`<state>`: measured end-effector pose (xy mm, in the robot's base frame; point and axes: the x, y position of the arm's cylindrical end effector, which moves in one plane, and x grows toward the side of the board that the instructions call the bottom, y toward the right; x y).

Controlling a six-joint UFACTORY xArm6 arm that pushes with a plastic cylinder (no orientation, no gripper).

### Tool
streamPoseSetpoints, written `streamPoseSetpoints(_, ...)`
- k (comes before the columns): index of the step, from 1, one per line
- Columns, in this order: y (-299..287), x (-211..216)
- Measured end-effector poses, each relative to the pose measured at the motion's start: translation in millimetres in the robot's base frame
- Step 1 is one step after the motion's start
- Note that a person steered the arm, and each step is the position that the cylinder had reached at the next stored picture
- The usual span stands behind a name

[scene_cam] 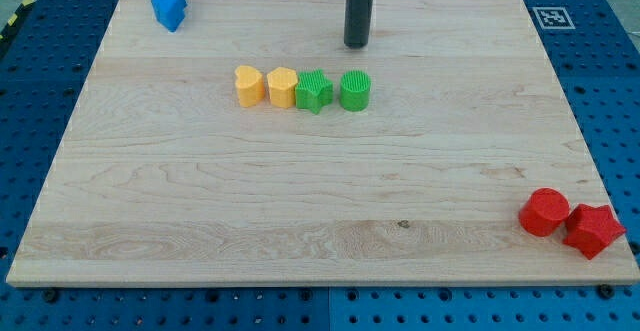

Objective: Keep the blue triangle to the left of the yellow heart

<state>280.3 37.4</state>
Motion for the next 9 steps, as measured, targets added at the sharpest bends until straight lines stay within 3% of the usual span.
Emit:
streamPoseSetpoints(1, -41, -41)
streamPoseSetpoints(2, -96, -54)
streamPoseSetpoints(5, -227, 21)
streamPoseSetpoints(6, -293, 18)
streamPoseSetpoints(7, -339, -35)
streamPoseSetpoints(8, -342, -89)
streamPoseSetpoints(9, -318, -89)
